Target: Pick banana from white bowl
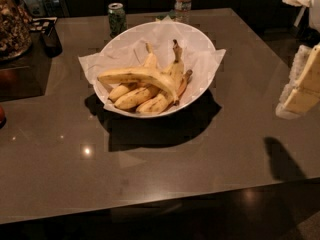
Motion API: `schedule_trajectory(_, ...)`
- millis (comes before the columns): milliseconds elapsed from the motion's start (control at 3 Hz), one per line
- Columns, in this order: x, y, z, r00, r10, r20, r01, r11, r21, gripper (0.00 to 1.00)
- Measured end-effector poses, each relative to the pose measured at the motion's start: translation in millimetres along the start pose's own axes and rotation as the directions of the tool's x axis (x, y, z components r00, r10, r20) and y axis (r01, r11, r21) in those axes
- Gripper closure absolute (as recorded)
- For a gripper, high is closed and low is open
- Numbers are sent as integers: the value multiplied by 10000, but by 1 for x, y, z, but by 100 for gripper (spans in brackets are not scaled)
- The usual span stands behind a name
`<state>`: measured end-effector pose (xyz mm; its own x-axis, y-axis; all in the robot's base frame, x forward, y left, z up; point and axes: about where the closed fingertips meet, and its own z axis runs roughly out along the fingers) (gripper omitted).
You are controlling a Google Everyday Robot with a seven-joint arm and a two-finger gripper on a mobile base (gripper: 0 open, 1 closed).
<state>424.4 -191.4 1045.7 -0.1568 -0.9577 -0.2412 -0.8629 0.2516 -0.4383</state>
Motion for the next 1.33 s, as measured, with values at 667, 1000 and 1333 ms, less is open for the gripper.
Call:
schedule_trajectory(667, -9, -4, -1, 9995, 66, 313, -70, 9999, 112, 0)
schedule_trajectory(1000, -44, -24, 19, 9880, 233, 1530, -228, 9997, -47, 0)
schedule_trajectory(1333, -85, -44, 57, 9664, 511, 2518, -325, 9965, -774, 0)
